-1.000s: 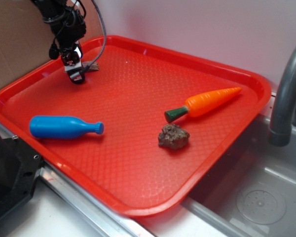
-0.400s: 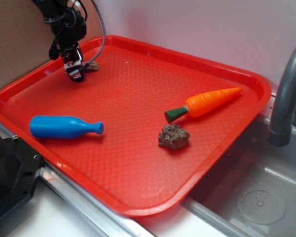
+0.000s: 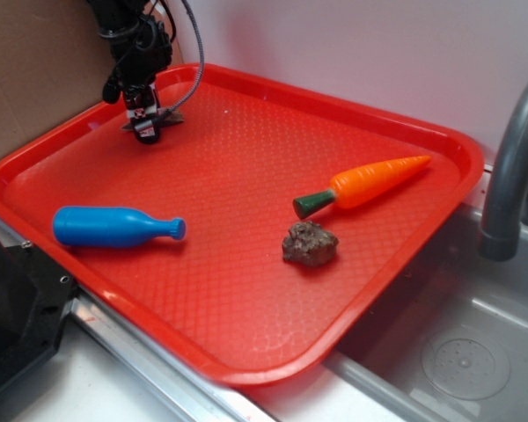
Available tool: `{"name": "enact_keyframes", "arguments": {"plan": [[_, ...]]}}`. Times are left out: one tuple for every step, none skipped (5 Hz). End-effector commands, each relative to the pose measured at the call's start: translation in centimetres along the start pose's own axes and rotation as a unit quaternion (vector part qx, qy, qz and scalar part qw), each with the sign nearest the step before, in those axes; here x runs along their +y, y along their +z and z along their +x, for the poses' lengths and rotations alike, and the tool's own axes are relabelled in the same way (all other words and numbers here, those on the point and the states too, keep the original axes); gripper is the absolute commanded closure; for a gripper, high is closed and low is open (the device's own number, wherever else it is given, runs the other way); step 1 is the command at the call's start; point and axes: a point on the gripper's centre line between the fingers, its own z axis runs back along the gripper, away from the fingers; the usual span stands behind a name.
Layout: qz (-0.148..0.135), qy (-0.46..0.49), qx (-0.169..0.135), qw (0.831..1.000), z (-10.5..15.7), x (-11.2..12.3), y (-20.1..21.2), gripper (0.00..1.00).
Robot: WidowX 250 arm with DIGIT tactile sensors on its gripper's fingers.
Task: Grab the wood chip.
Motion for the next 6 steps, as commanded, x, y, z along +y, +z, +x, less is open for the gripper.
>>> {"name": "enact_keyframes", "arguments": {"plan": [[0.005,0.072,-0.035,0.997,1.4,-2.1,5.7,1.0],[0.025,0.149,-0.062,0.987,3.9,-5.9,11.0,1.0],[-0.005,0.205,-0.048,0.977,6.4,-9.3,16.5,1.0],[-0.035,0.239,-0.039,0.97,6.5,-10.2,21.0,1.0],[-0.009,0.255,-0.006,0.967,5.7,-10.2,20.7,1.0],[-0.004,0.29,0.02,0.957,4.7,-9.0,20.2,1.0]]}}
